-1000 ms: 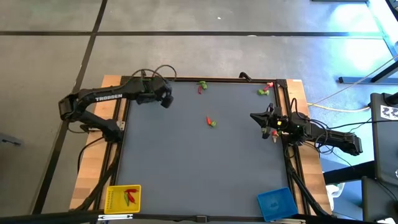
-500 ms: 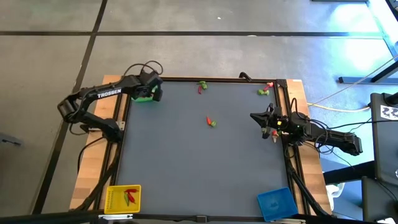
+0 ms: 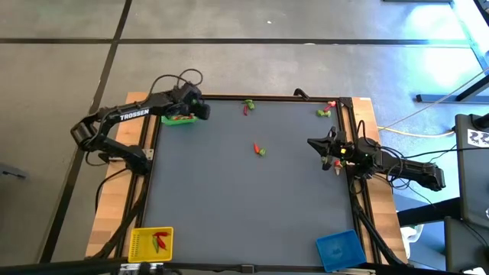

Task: Sort produce into baskets
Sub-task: Put the red chili pepper into the yellow bin

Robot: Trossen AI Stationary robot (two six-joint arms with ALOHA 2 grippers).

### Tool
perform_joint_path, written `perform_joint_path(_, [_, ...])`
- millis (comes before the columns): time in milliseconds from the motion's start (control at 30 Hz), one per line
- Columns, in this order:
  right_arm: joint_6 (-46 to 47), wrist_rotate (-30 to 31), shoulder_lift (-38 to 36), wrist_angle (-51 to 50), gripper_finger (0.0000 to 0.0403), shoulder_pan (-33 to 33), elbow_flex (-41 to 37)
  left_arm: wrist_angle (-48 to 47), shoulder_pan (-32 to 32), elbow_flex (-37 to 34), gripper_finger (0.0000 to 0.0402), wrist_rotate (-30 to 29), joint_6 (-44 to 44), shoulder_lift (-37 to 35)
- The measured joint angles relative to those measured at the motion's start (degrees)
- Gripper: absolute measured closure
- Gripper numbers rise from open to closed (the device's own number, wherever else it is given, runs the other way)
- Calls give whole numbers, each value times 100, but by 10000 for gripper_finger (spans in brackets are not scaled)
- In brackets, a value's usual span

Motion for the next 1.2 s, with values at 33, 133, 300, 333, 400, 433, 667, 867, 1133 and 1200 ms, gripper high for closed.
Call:
perform_joint_path(33, [0, 11, 2, 2, 386, -1, 0, 336, -106, 2, 225, 100, 1, 0])
perform_joint_path(133, [-2, 45, 0, 7, 386, -1, 0, 1283, -440, 5, 224, 215, 43, 29])
perform_joint_path(300, [-5, 45, 1, 7, 386, -1, 2, 2313, -896, 13, 224, 239, 133, 354])
perform_joint_path(333, [-23, 47, 2, 9, 386, -1, 0, 2445, -976, 13, 224, 245, 123, 460])
perform_joint_path(400, [-91, 45, 0, 9, 386, -1, 0, 2752, -1128, 15, 224, 249, 122, 698])
perform_joint_path(433, [-111, 45, 1, 11, 386, -1, 1, 2837, -1198, 33, 224, 251, 122, 819])
perform_joint_path(667, [-138, 152, 0, 39, 386, 1, 0, 2954, -1725, 545, 224, 474, -11, 1752])
perform_joint_path(867, [-138, 154, 0, 42, 386, -1, 0, 2953, -2251, 1066, 224, 672, 50, 2478])
perform_joint_path(1133, [-136, 147, 2, 42, 386, 1, 2, 2991, -2775, 1479, 224, 785, 1455, 3073])
perform_joint_path(1200, [-136, 145, 0, 42, 386, -1, 0, 2982, -2843, 1488, 224, 784, 2007, 3150])
